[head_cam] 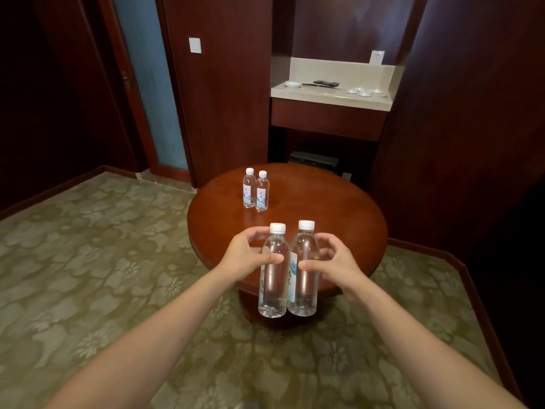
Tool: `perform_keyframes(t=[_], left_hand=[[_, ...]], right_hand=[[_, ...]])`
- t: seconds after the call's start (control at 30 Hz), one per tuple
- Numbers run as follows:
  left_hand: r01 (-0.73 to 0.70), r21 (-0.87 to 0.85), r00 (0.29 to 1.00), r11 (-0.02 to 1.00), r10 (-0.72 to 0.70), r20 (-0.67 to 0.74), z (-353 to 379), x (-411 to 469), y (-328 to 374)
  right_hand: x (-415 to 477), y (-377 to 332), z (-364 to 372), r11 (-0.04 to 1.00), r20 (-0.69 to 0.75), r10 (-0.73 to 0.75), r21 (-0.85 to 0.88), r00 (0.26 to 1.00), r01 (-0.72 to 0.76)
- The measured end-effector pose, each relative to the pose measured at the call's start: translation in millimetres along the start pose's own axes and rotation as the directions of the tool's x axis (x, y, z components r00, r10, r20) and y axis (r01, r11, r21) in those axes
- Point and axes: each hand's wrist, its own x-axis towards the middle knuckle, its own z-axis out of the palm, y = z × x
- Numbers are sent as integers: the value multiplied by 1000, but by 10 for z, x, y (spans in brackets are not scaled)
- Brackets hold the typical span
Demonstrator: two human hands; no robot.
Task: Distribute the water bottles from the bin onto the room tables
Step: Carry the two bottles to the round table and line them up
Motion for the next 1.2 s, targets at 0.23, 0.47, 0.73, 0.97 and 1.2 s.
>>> perform_keyframes(t=[0.23, 0.47, 0.73, 0.97, 1.2], left_hand=[[-3, -16, 1000, 1000, 3, 17, 66, 1327, -289], [37, 54, 998, 998, -40, 40, -62, 2807, -717], [61, 114, 990, 992, -75, 123, 30, 3576, -1216], [70, 110, 979, 991, -90, 182, 107, 3623, -1608], [51, 189, 967, 981, -96, 236, 54, 3611, -1608]], right_hand=[[1295, 119, -132, 999, -82, -28, -21, 996, 27], [2593, 131, -136, 999, -131, -38, -39, 991, 33], [3403, 587, 15, 996, -214, 68, -40, 974, -78], [3439, 956, 126, 988, -240, 125, -57, 963, -142], [3358, 1021, 162, 979, -192, 115, -145, 975, -144]])
